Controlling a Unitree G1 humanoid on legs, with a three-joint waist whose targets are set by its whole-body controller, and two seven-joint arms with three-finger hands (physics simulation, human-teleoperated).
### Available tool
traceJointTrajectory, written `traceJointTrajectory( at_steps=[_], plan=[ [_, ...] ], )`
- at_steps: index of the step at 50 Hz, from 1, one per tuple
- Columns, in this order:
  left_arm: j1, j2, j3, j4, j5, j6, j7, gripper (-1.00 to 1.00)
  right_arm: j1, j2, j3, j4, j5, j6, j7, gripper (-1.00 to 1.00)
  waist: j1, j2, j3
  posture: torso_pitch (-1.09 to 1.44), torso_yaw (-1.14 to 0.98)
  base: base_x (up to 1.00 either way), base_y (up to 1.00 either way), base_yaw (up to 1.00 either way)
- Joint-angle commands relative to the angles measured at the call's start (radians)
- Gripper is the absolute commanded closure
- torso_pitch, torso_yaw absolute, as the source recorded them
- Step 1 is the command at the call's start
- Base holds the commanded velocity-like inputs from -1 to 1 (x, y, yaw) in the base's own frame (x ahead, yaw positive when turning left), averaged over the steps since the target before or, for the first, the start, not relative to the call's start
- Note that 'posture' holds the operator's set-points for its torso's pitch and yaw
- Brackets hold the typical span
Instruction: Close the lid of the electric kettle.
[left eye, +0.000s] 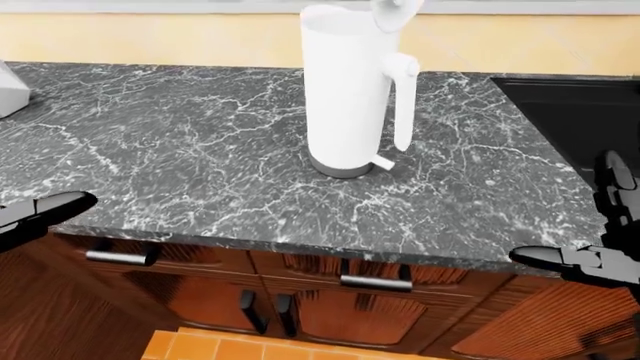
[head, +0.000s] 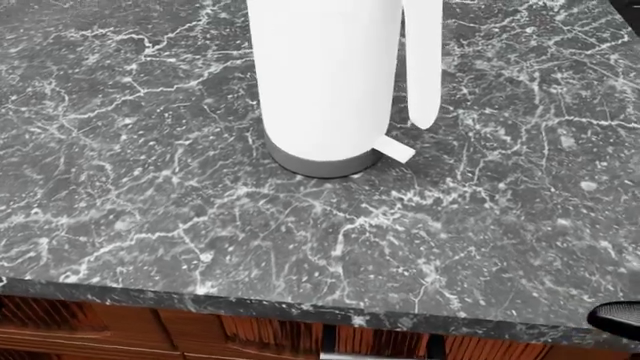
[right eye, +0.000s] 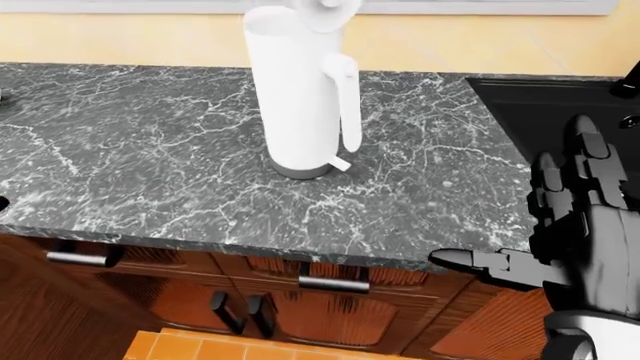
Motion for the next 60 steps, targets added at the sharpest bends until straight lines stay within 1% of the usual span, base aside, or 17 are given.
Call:
traceJointTrajectory(
  at_steps=[1, 2, 3, 4, 7, 9, 10, 12, 13, 14, 15, 16, 18, 26, 41, 49, 60],
  plan=[
    [-0.019, 0.019, 0.009, -0.035, -0.01, -0.024, -0.006, -1.0, -0.007, -0.014, -0.017, -0.018, -0.003, -0.03, -0.013, -1.0, -0.001, -0.014, -0.007, 0.0, 0.0, 0.17, 0.0, 0.0],
    [-0.016, 0.016, 0.006, -0.032, -0.006, -0.029, -0.008, -1.0, -0.005, -0.017, -0.017, -0.018, -0.001, -0.031, -0.016, -1.0, -0.005, -0.044, -0.013, 0.0, 0.0, 0.16, 0.0, 0.0],
    [-0.015, 0.015, 0.005, -0.032, -0.004, -0.029, -0.008, -1.0, -0.006, -0.02, -0.016, -0.018, 0.003, -0.03, -0.02, -1.0, -0.019, -0.008, -0.01, 0.0, 0.0, 0.17, 0.0, 0.0],
    [-0.019, 0.02, 0.012, -0.039, -0.014, -0.018, -0.004, -1.0, -0.006, -0.017, -0.015, -0.018, -0.001, -0.031, -0.018, -1.0, -0.014, -0.03, -0.005, 0.0, 0.0, 0.17, 0.0, 0.0],
    [-0.019, 0.022, 0.015, -0.042, -0.018, -0.013, -0.002, -1.0, -0.005, -0.018, -0.016, -0.018, 0.0, -0.033, -0.019, -1.0, -0.026, -0.02, -0.01, 0.0, 0.0, 0.17, 0.0, 0.0],
    [-0.016, 0.021, 0.012, -0.041, -0.015, -0.016, -0.002, -1.0, -0.006, -0.01, -0.014, -0.018, -0.013, -0.037, -0.009, -1.0, -0.027, -0.006, -0.003, 0.0, 0.0, 0.17, 0.0, 0.0],
    [-0.022, 0.027, 0.02, -0.046, -0.026, -0.004, 0.003, -1.0, -0.009, -0.005, -0.016, -0.018, -0.011, -0.038, -0.008, -1.0, -0.029, 0.002, 0.015, 0.0, 0.0, 0.0, 0.0, 0.0],
    [-0.016, 0.022, 0.011, -0.038, -0.017, -0.019, -0.001, -1.0, -0.006, 0.0, -0.01, -0.018, -0.029, -0.039, 0.004, -1.0, -0.041, 0.013, 0.01, 0.0, 0.0, 0.0, 0.0, 0.0],
    [-0.018, 0.024, 0.012, -0.039, -0.018, -0.016, 0.0, -1.0, -0.01, 0.008, -0.013, -0.018, -0.035, -0.039, 0.011, -1.0, -0.045, 0.028, 0.01, 0.0, 0.0, 0.0, 0.0, 0.0],
    [-0.02, 0.025, 0.013, -0.04, -0.02, -0.014, 0.001, -1.0, -0.011, 0.006, -0.016, -0.018, -0.032, -0.036, 0.01, -1.0, -0.049, 0.052, 0.003, 0.0, 0.0, 0.0, 0.0, 0.0],
    [-0.017, 0.021, 0.007, -0.036, -0.014, -0.022, -0.002, -1.0, -0.01, 0.008, -0.016, -0.018, -0.037, -0.039, 0.015, -1.0, -0.06, 0.054, -0.006, 0.0, 0.0, 0.0, 0.0, 0.0],
    [-0.018, 0.021, 0.007, -0.036, -0.012, -0.022, -0.002, -1.0, -0.01, 0.007, -0.018, -0.018, -0.034, -0.038, 0.014, -1.0, -0.052, 0.039, 0.009, 0.0, 0.0, 0.0, 0.0, 0.0],
    [-0.018, 0.019, 0.004, -0.034, -0.01, -0.025, -0.003, -1.0, -0.013, 0.018, -0.014, -0.018, -0.052, -0.038, 0.027, -1.0, -0.047, 0.033, -0.005, 0.0, 0.0, 0.0, 0.0, 0.0],
    [-0.017, 0.017, 0.006, -0.042, -0.01, -0.025, -0.006, -1.0, -0.017, 0.026, -0.016, -0.018, -0.06, -0.037, 0.035, -1.0, -0.036, 0.016, -0.009, 0.0, 0.0, 0.0, 0.0, 0.0],
    [-0.016, 0.009, -0.002, -0.037, 0.01, -0.044, -0.021, -1.0, -0.014, 0.027, -0.015, -0.018, -0.066, -0.039, 0.038, -1.0, -0.026, 0.014, -0.003, 0.0, 0.0, 0.0, 0.0, 0.0],
    [-0.013, 0.013, -0.003, -0.051, 0.054, -0.038, -0.046, -1.0, -0.02, 0.031, -0.008, -0.018, -0.078, -0.036, 0.044, -1.0, -0.026, 0.013, -0.002, 0.0, 0.0, 0.0, 0.0, 0.0],
    [-0.021, 0.006, -0.003, -0.052, 0.093, -0.029, -0.068, -1.0, -0.023, 0.026, -0.007, -0.018, -0.073, -0.033, 0.038, -1.0, -0.025, 0.013, -0.011, -0.01, 0.0, 0.0, 0.0, 0.0]
  ],
)
